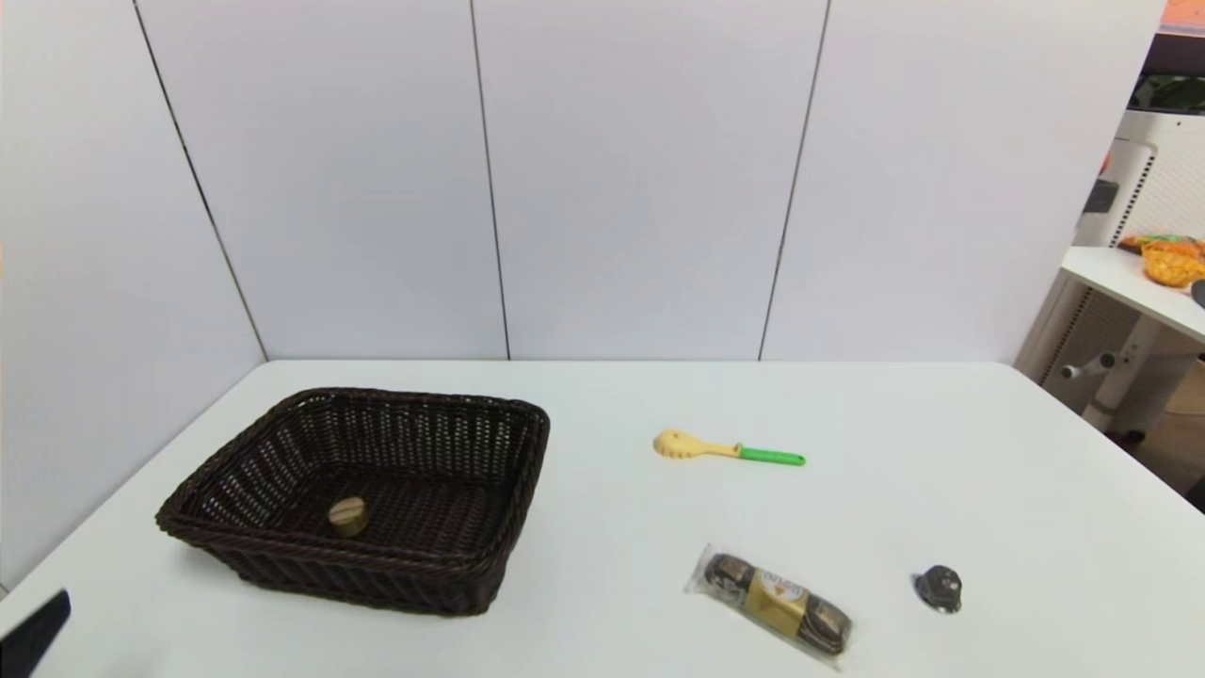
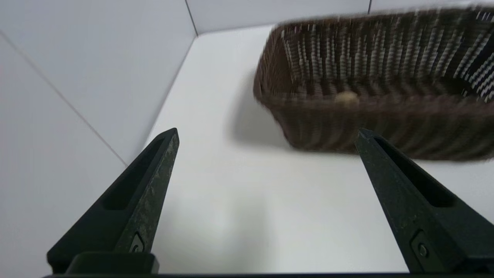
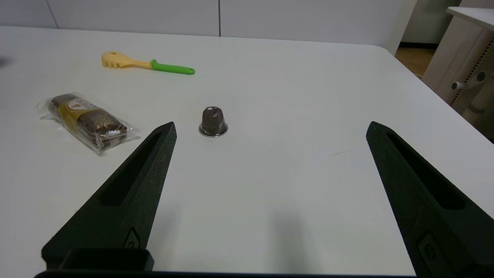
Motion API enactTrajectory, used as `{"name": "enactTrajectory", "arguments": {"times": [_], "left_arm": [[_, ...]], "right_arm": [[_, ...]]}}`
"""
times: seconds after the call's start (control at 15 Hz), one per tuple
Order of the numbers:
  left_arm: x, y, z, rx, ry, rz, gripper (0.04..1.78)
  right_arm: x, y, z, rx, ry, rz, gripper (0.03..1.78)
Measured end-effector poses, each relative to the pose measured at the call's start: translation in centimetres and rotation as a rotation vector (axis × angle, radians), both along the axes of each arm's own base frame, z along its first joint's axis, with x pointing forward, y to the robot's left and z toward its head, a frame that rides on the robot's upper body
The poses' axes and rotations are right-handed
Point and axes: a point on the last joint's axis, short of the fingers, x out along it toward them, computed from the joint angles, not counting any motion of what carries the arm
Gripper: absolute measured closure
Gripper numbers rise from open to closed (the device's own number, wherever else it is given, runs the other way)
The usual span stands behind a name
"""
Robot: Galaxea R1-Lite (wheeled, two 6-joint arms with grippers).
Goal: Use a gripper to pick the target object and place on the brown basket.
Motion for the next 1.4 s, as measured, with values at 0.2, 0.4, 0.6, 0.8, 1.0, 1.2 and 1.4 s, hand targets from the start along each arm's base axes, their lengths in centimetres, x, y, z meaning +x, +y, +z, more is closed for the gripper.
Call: {"name": "enactTrajectory", "arguments": {"times": [0.2,0.4,0.6,0.8,1.0,1.2,1.4], "left_arm": [[-0.7,0.1,-4.9,-0.001,-0.033,0.009,0.15],[-0.9,0.0,-6.4,-0.008,-0.045,0.007,0.15],[-1.2,-0.1,-7.0,-0.023,-0.019,-0.038,0.14],[-2.5,-0.3,-8.0,-0.065,-0.056,-0.123,0.13],[-3.2,-0.4,-8.4,-0.123,-0.137,-0.119,0.13],[-3.4,-0.3,-8.5,-0.189,-0.171,-0.093,0.13],[-3.4,-0.3,-8.5,-0.191,-0.178,-0.091,0.13]], "right_arm": [[0.0,0.0,0.0,0.0,0.0,0.0,0.11],[0.0,0.0,0.0,0.0,0.0,0.0,0.11],[0.0,0.0,0.0,0.0,0.0,0.0,0.11],[0.0,0.0,0.0,0.0,0.0,0.0,0.11],[0.0,0.0,0.0,0.0,0.0,0.0,0.11],[0.0,0.0,0.0,0.0,0.0,0.0,0.11],[0.0,0.0,0.0,0.0,0.0,0.0,0.11]]}}
